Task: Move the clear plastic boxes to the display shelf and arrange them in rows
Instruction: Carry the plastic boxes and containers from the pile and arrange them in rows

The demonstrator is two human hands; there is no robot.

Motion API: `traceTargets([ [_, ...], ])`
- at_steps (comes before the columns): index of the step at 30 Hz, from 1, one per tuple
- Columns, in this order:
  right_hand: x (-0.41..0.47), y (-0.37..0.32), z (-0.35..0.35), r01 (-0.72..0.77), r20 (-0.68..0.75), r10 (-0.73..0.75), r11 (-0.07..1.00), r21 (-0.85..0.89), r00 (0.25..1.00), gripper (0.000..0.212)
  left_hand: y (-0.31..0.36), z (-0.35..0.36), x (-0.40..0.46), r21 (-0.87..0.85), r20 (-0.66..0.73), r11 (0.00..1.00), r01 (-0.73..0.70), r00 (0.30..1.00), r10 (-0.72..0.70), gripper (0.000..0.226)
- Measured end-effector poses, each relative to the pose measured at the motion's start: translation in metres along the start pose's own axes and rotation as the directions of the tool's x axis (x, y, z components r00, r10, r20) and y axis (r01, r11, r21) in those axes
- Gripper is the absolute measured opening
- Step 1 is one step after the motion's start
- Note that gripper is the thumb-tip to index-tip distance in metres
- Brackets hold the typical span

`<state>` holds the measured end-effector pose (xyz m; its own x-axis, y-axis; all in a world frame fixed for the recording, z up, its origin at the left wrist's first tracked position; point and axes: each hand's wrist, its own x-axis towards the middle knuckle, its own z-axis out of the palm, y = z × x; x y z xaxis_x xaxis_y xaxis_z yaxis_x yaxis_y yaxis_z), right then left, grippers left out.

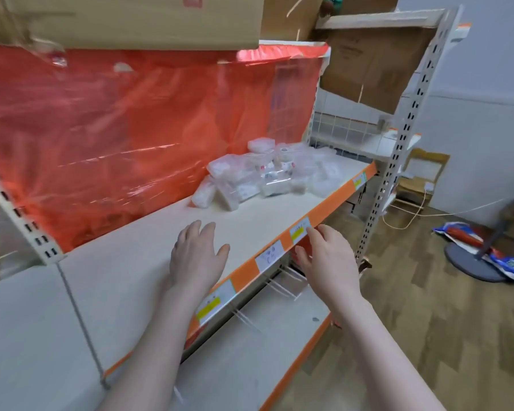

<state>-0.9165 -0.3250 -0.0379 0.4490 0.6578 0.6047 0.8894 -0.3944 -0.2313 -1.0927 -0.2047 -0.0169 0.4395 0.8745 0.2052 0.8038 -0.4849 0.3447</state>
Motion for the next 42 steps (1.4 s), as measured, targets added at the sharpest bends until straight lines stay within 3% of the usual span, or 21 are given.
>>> traceTargets([
  [4, 0.054, 0.027, 0.023, 0.028, -0.017, -0.029, 0.999, -0.024, 0.999, 0.033, 0.021, 0.007, 0.053, 0.01, -0.024, 1.0, -0.005, 1.0, 0.006, 0.05],
  [9, 0.101, 0.046, 0.049, 0.09, -0.015, -0.09, 0.996, 0.026, 0.996, 0.032, 0.037, 0.016, 0.093, 0.017, -0.057, 1.0, 0.008, 0.998, -0.007, 0.045],
  [16, 0.161, 0.072, 0.106, 0.231, 0.041, -0.241, 0.958, 0.171, 0.97, 0.033, 0.052, 0.051, 0.122, 0.024, -0.103, 0.98, 0.198, 0.975, -0.195, 0.051],
  [21, 0.209, 0.103, 0.141, 0.394, 0.069, -0.431, 0.869, 0.298, 0.899, 0.036, 0.085, 0.077, 0.137, -0.012, -0.148, 0.915, 0.404, 0.904, -0.401, 0.05],
  [29, 0.242, 0.107, 0.173, 0.518, 0.143, -0.623, 0.738, 0.432, 0.769, 0.045, 0.107, 0.089, 0.129, -0.019, -0.198, 0.797, 0.604, 0.779, -0.595, 0.055],
  [34, 0.23, 0.107, 0.182, 0.557, 0.148, -0.657, 0.72, 0.414, 0.739, 0.048, 0.104, 0.088, 0.129, -0.004, -0.196, 0.773, 0.634, 0.758, -0.622, 0.057],
  [37, 0.231, 0.105, 0.185, 0.568, 0.102, -0.642, 0.732, 0.376, 0.76, 0.036, 0.103, 0.085, 0.13, -0.02, -0.212, 0.768, 0.641, 0.748, -0.629, 0.056],
  [42, 0.236, 0.106, 0.185, 0.525, 0.162, -0.593, 0.786, 0.325, 0.788, 0.054, 0.102, 0.085, 0.127, -0.017, -0.182, 0.78, 0.626, 0.765, -0.618, 0.056],
])
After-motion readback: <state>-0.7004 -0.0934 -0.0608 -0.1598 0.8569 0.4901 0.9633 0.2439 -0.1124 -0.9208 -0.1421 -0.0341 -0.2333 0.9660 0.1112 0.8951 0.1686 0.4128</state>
